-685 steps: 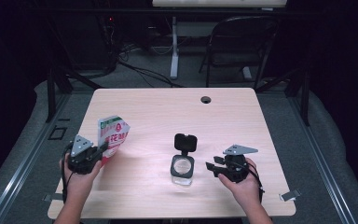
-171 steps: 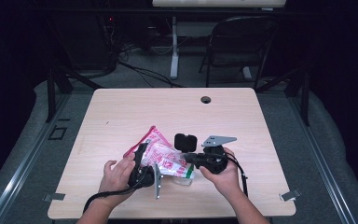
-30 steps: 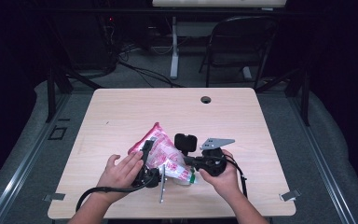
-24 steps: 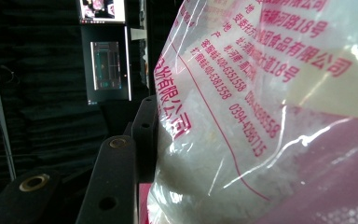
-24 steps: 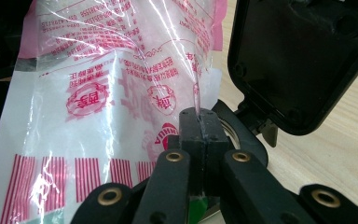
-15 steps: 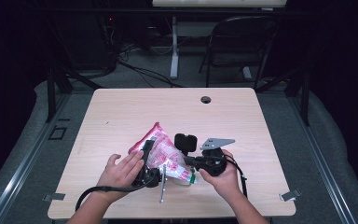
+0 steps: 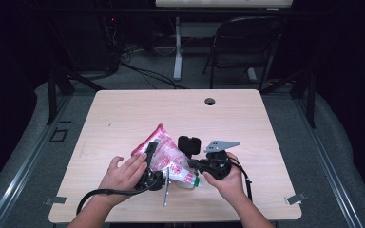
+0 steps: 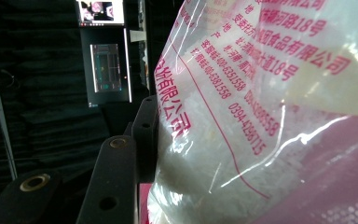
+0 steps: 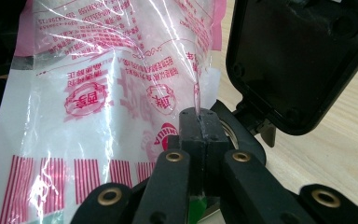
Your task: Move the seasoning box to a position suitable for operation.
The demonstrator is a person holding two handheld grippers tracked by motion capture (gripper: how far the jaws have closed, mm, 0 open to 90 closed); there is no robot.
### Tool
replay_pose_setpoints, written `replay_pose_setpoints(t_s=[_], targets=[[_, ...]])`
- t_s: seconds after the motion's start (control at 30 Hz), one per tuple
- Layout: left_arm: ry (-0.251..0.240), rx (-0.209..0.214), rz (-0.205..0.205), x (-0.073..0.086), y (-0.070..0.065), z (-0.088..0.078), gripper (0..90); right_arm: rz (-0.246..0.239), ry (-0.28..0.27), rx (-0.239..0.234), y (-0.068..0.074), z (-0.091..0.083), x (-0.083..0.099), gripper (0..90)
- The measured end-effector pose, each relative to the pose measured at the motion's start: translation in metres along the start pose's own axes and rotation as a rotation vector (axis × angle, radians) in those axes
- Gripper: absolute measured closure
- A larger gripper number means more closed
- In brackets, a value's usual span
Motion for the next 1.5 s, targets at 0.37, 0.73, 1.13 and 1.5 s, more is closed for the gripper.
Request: replay_pose_setpoints(t_s=[0.37,0.73,1.13,1.5], targets=[[-0.005,-0.005,0.011,-0.0009,0.0014,0.0004,60.6,0.000,0.001,0.002,-0.0003,-0.0002,0.0000,90.0],[-0.004,-0.010,0.021,-0.0020,0.0027,0.0002,60.6,-0.001,0.001,0.004,-0.0006,-0.0003,0.0002,90.0],[-0.005,-0.009,0.024,-0.0021,0.0031,0.0003,60.7,-0.001,0.000,0.005,-0.0006,-0.0004,0.0002,90.0],[-0.006,-0.009,0.023,-0.0021,0.0030,0.0002,60.8,0.000,-0.002,0.004,-0.0004,-0.0001,0.0002,90.0]])
Point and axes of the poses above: each handheld gripper's, and its own axes: z roughly forward along the jaws, x roughly out of its underside, y roughly to its left, the point moved 3 cm from there along z, roughly forward along the jaws, and after that the axes turned 8 degrees about -x, right-handed, at the moved point
